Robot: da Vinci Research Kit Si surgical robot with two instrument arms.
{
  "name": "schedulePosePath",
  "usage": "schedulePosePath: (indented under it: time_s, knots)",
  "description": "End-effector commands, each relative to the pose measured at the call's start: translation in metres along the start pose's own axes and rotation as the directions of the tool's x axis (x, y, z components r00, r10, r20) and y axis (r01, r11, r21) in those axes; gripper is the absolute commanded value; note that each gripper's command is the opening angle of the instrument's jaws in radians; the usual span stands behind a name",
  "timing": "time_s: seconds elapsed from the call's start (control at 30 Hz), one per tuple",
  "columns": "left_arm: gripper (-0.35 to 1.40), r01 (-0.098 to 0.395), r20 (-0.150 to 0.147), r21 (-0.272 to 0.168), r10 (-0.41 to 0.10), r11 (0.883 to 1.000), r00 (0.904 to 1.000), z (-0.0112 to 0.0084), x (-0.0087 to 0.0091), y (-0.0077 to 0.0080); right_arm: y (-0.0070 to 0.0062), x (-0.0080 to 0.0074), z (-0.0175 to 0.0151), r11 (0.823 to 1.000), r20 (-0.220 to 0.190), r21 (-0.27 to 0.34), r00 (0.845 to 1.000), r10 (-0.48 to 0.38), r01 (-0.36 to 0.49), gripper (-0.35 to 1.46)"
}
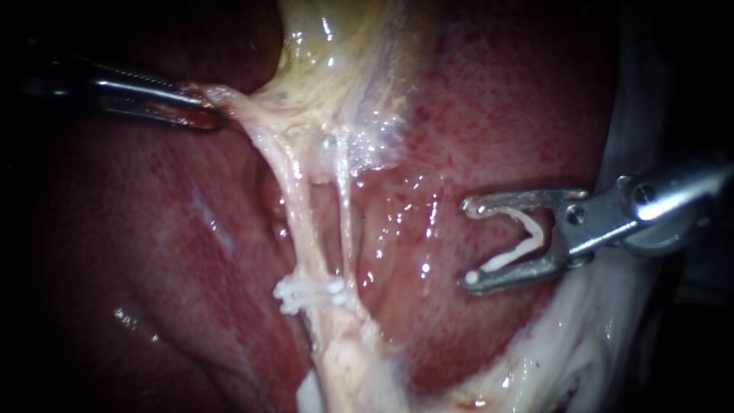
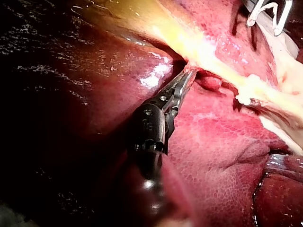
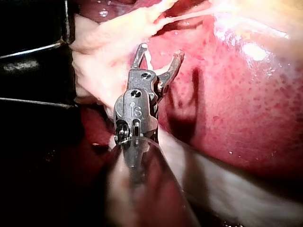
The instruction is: Clipping third clip left tube
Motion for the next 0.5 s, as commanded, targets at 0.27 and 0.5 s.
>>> schedulePosePath:
  time_s: [0.27, 0.5]
  knots:
    - [-0.35, -0.006, -0.002, 0.001, 0.006, 1.000, 1.0000, 0.0000, 0.0000, 0.0000, 0.0007, 0.0015, 0.0027, 0.998, -0.043, 0.004, 0.997, 0.058, -0.058, 0.50]
    - [-0.35, -0.006, -0.002, 0.001, 0.006, 1.000, 1.0000, 0.0001, 0.0000, 0.0000, 0.0016, 0.0028, 0.0054, 0.983, -0.078, 0.011, 0.980, 0.183, -0.183, 0.50]
